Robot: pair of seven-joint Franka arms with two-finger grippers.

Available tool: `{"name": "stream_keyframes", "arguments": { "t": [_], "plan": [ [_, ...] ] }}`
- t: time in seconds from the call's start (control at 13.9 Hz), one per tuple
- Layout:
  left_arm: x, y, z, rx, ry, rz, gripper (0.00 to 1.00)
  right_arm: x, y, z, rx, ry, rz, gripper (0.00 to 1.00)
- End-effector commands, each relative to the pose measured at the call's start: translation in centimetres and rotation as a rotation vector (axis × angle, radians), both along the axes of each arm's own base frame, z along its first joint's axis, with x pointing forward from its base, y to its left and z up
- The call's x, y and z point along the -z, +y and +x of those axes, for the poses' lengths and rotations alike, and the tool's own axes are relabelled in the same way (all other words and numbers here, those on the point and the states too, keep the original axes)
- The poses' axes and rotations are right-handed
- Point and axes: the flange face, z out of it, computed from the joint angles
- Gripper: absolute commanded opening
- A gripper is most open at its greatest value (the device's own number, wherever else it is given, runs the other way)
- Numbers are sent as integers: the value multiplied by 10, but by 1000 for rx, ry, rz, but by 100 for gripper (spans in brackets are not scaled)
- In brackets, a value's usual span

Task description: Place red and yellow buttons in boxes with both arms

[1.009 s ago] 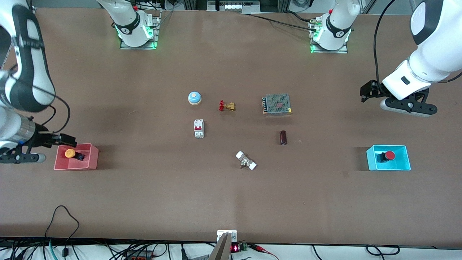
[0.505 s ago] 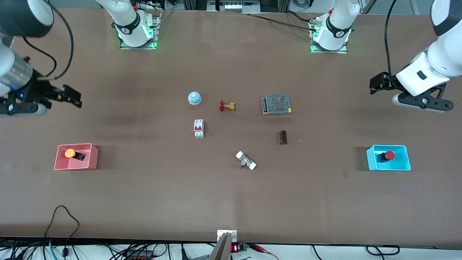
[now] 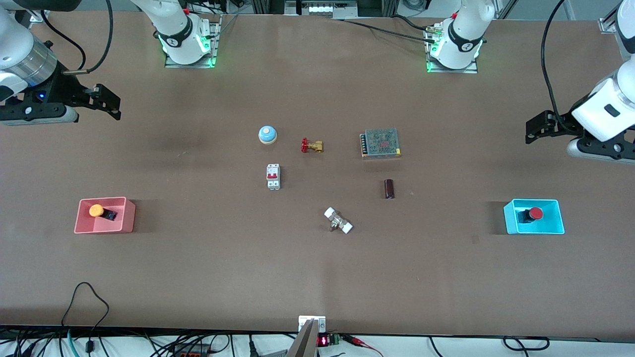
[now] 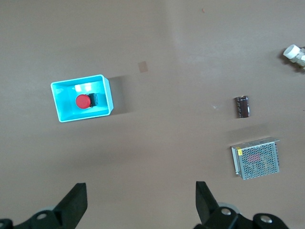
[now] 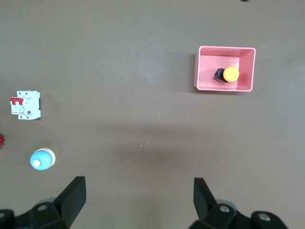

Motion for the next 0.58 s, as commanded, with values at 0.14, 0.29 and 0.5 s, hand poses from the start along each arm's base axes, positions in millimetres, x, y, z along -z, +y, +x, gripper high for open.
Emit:
{"name": "stream_keyframes", "arguments": {
  "t": [0.14,0.29,0.5],
  "plan": [
    [3,-6,-21,14,-90,17,100,-9,4,50,14,63,-5,100],
    [5,-5,-30,12,-112,19,100,-8,4,50,14,64,-8,100],
    [4,-1,-35,-5,-63,19,100,-7,4,51,15,62,-11,100]
  ]
}}
